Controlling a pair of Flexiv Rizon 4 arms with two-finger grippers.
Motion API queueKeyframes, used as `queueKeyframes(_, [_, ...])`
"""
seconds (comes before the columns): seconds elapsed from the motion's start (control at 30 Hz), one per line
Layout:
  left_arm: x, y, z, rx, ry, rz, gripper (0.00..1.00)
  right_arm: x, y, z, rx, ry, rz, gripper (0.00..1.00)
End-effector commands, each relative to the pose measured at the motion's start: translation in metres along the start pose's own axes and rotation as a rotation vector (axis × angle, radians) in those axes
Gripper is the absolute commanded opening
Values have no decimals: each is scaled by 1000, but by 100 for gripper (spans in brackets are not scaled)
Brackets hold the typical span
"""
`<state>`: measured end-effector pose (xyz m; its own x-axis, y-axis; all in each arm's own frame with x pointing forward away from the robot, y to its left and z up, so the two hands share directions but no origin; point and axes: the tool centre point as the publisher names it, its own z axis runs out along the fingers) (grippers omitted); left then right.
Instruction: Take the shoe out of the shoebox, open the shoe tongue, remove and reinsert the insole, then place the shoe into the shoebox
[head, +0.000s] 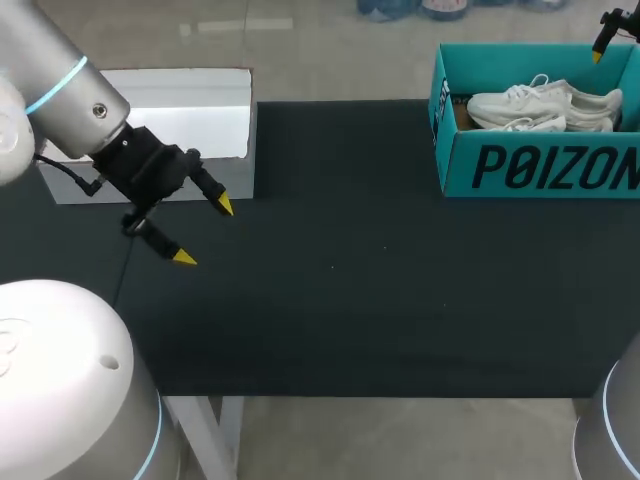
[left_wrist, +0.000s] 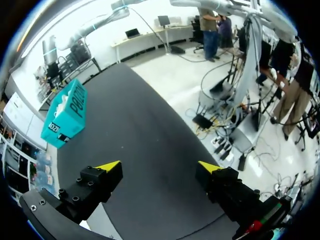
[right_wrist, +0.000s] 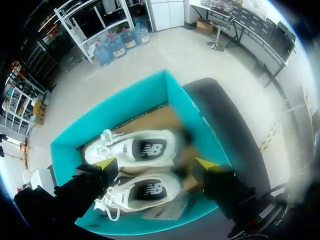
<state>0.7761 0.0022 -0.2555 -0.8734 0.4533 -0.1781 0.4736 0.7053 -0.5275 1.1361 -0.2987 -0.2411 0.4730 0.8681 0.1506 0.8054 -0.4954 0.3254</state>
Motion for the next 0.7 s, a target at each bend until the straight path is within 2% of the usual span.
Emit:
queueKeyframes(0.03, [-7,8,-16,-172,-315,-679,100,0,0,0,0,0,0,100])
queueKeyframes(0.1, [-9,16,-27,-239,-381,-776,100,0,0,0,0,0,0,100])
queueKeyframes(0.2, [-11,21,-39,-259,-419,-954,100,0,0,0,0,0,0,100])
queueKeyframes(0.27, [-13,18,-44,-281,-456,-1016,100,0,0,0,0,0,0,100])
queueKeyframes(0.33, [-15,12,-45,-281,-429,-1082,100,0,0,0,0,0,0,100])
queueKeyframes(0.37, [-18,9,-47,-321,-472,-1086,100,0,0,0,0,0,0,100])
queueKeyframes(0.43, [-23,5,-48,-339,-446,-1130,100,0,0,0,0,0,0,100])
queueKeyframes(0.5, [-31,5,-53,-401,-511,-1167,100,0,0,0,0,0,0,100])
queueKeyframes(0.57, [-37,6,-57,-394,-522,-1203,100,0,0,0,0,0,0,100])
queueKeyframes(0.7, [-37,6,-57,-394,-522,-1203,100,0,0,0,0,0,0,100])
